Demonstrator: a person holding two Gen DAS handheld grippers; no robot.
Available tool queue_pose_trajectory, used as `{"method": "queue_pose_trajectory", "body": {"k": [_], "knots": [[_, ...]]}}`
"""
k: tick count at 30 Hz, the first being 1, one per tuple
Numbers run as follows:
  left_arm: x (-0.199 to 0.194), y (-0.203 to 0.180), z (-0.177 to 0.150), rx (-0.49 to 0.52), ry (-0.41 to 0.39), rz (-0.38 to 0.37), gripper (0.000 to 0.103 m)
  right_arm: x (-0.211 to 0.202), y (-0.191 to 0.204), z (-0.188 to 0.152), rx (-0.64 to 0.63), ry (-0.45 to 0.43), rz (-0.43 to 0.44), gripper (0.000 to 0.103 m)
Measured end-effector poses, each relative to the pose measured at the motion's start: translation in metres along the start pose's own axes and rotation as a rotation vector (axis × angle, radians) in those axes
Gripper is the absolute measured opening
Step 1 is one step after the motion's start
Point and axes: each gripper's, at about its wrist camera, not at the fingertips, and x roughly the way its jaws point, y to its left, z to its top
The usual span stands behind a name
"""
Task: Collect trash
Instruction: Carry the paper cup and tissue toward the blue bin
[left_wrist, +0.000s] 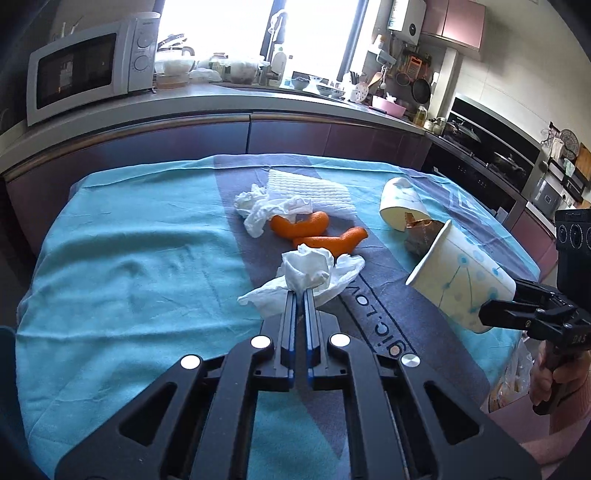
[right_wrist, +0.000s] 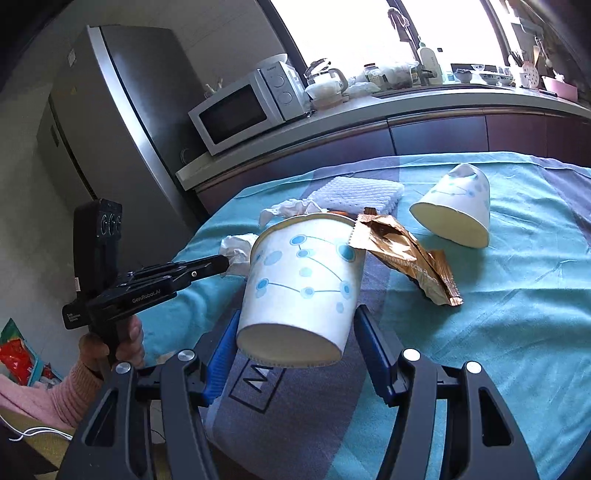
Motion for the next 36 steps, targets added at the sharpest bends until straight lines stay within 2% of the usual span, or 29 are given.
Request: {"method": "queue_pose_trajectory", "body": {"k": [12, 25, 36], "knots": [[-0.073, 0.038, -0.02, -0.071, -0.096, 0.111, 0.004, 0.041, 0.04, 0.0, -0.059, 0.035, 0.125, 0.06], [-0.146, 0.083, -0.045, -0.165, -0.171, 0.235, 0.004, 0.082, 0.104, 0.021, -0.194, 0.062, 0.261, 0.06], [-0.201, 0.131, -0.073, -0.283, -0.219, 0.384, 0.004, 0.115, 0.159, 0.034, -0.308, 0.104, 0.358, 0.06]]}}
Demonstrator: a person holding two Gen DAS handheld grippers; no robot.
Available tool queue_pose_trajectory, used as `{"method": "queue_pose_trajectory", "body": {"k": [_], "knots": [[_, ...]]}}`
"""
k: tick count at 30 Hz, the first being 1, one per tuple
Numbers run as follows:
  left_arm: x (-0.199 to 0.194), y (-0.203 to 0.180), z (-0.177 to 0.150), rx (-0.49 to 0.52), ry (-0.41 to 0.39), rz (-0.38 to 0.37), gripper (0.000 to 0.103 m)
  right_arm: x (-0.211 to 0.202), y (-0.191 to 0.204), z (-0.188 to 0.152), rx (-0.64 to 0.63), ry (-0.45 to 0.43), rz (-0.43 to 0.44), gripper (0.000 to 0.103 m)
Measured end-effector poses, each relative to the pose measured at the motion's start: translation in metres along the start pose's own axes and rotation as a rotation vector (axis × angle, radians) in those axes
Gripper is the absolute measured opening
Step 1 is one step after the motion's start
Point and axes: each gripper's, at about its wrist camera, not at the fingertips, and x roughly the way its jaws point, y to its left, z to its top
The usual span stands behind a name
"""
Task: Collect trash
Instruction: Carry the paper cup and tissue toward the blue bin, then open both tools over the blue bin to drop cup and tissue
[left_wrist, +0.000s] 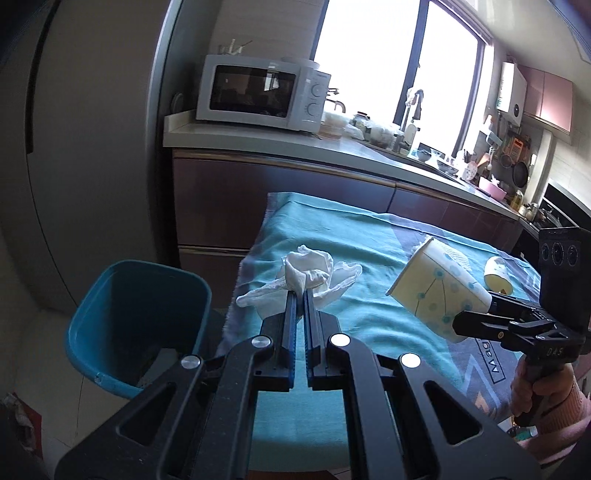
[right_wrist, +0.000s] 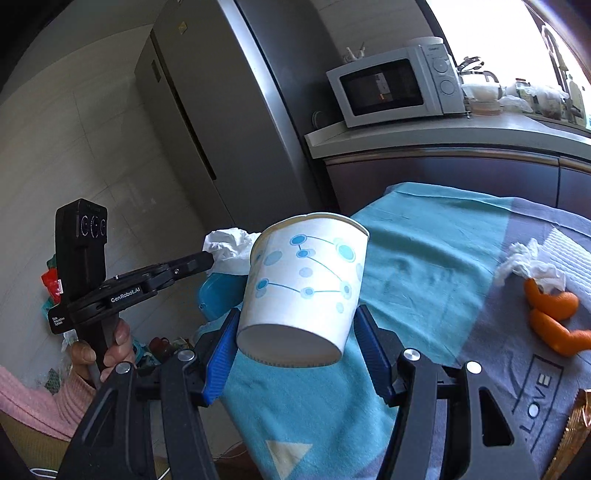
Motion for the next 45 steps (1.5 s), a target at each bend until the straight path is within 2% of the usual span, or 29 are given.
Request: {"method": "queue_pose_trajectory", "body": {"k": [8, 19, 33, 42, 45], "knots": [[-0.017, 0.065, -0.001, -0.093, -0.019, 0.134, 0.004, 0.04, 0.029, 0.025, -0.091, 0.042, 0.066, 0.06], [-0.017, 0.129, -0.012, -0.183, 0.009, 0.253, 0.004, 0.103, 0.064, 0.047, -0.199, 0.142, 0.117, 0.06], [0.02, 0.179, -0.022, -0.274, 0.066, 0.33, 0.004, 0.191, 0.087, 0.061, -0.228, 0.28, 0.111, 0.06], [0.044, 0.186, -0.026, -0.304, 0.092, 0.357, 0.004, 0.23, 0.09, 0.068, -0.239, 0.332, 0.089, 0.06], [0.053, 0.189, -0.028, -0.313, 0.106, 0.361, 0.009, 0.243, 0.088, 0.072, -0.221, 0.343, 0.067, 0.061]]}}
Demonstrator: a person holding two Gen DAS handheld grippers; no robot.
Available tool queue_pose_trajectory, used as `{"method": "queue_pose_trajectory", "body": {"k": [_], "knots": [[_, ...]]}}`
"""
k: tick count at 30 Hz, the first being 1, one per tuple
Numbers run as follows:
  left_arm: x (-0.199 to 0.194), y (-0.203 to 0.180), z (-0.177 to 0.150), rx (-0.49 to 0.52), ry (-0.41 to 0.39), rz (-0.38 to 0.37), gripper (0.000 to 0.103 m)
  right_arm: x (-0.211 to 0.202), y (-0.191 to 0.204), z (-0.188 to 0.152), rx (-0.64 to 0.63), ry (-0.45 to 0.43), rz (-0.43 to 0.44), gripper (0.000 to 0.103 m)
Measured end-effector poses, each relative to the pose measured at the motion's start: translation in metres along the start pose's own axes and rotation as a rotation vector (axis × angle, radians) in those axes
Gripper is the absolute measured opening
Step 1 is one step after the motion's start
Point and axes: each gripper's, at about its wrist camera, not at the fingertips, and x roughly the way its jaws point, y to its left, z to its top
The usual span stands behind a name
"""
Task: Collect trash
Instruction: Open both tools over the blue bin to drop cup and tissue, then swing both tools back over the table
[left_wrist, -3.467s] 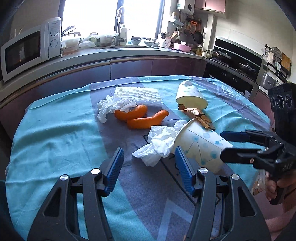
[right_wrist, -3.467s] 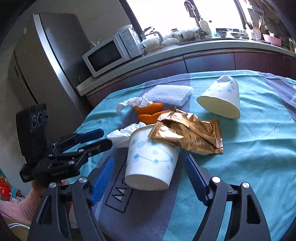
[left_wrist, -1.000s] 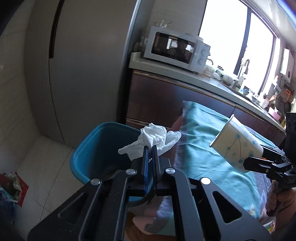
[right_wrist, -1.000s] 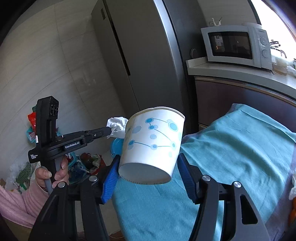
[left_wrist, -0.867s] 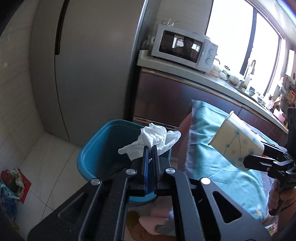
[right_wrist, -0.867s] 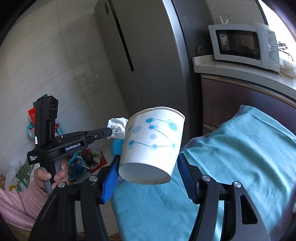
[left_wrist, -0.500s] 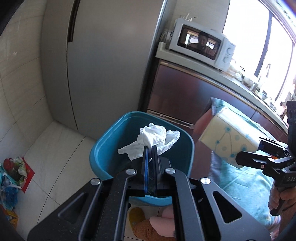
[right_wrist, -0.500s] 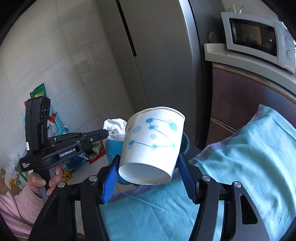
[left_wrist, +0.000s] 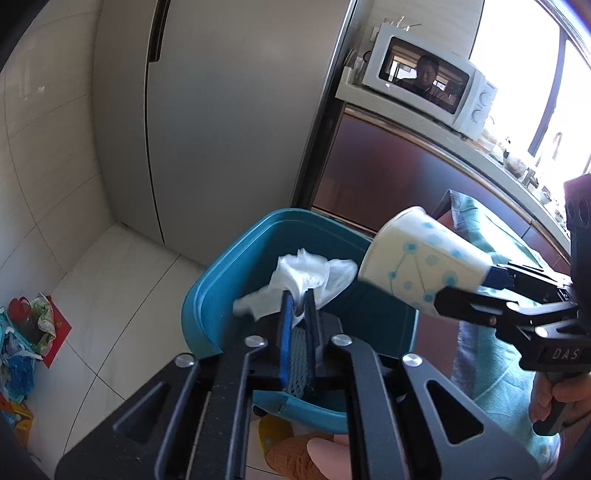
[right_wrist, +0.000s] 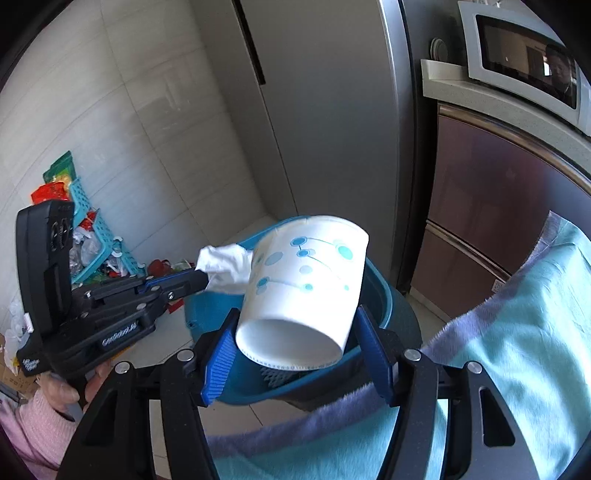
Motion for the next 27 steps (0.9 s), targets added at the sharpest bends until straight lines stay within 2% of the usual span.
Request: {"method": "queue_pose_trajectory", "body": {"k": [1, 5, 13, 17, 22, 27], "knots": [[0.004, 0.0, 0.0, -0.003, 0.007, 0.001, 0.014, 0.002, -0.001, 0.001, 0.009, 0.005, 0.003, 0.062], [0.019, -0.001, -0.005, -0.008, 0.038, 0.01, 0.023, 0.001, -0.004, -0.001, 0.025, 0.001, 0.002, 0.064], [0.023, -0.003, -0.015, -0.012, 0.041, -0.013, 0.026, -0.02, -0.008, -0.015, 0.035, -0.025, 0.02, 0.064], [0.011, -0.012, -0.016, 0.004, 0.017, -0.03, 0.031, -0.044, -0.008, -0.029, 0.047, -0.06, 0.036, 0.064], [-0.011, -0.037, -0.017, 0.052, -0.028, -0.087, 0.04, -0.084, -0.016, -0.05, 0.066, -0.127, 0.03, 0.064], [-0.03, -0.086, -0.019, 0.143, -0.06, -0.192, 0.043, -0.135, -0.03, -0.081, 0.107, -0.206, -0.027, 0.064]]}}
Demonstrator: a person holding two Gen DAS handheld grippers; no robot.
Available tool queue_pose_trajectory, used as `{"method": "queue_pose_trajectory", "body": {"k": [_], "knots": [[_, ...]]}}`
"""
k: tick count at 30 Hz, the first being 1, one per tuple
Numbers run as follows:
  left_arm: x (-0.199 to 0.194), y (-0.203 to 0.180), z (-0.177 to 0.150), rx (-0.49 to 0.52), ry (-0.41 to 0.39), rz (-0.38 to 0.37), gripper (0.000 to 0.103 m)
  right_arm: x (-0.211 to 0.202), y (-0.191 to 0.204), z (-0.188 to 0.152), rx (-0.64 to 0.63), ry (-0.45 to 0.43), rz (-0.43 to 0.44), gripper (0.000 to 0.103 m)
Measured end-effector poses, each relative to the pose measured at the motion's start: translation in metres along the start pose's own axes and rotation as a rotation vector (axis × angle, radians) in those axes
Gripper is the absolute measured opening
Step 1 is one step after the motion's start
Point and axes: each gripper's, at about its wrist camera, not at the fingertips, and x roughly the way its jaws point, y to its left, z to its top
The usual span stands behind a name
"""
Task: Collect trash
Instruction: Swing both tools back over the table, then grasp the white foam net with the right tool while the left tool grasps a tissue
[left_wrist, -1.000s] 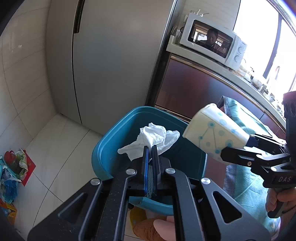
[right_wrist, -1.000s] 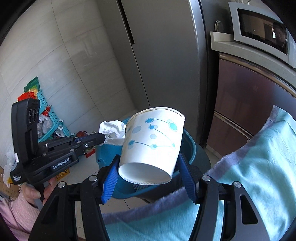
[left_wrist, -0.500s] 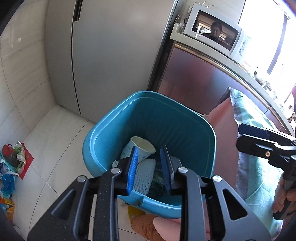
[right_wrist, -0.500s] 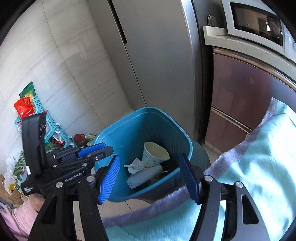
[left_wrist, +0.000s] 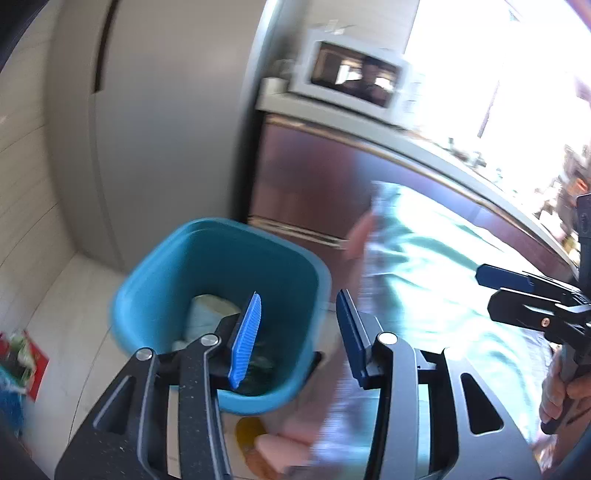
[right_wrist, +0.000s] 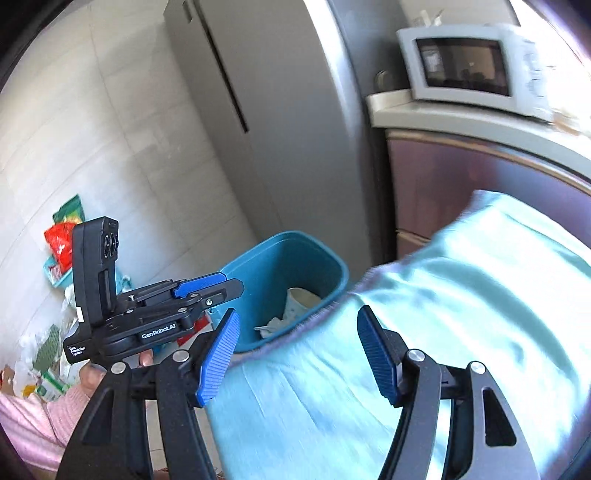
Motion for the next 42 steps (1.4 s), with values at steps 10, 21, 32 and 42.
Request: {"method": "queue_pose_trajectory", "body": {"k": [10, 21, 32, 42], "knots": [[0.011, -0.125, -0.001, 0.205, 0.021, -0.237, 0.045, -0.109, -0.064, -0.05, 0.147, -0.118, -0.219, 0.064], [0.049, -0.281, -0.011, 0.439, 0.094, -0.391, 0.049, -0.182, -0.164, -0.081, 0.333, -0.176, -0.434, 0.064], [0.104, -0.359, -0.009, 0.547, 0.162, -0.384, 0.057, -0.174, -0.238, -0.07, 0.404, -0.088, -0.519, 0.064], [0.143, -0.37, -0.004, 0.521, 0.249, -0.371, 0.023, -0.142, -0.26, -0.069, 0.431, 0.028, -0.524, 0.064]]}}
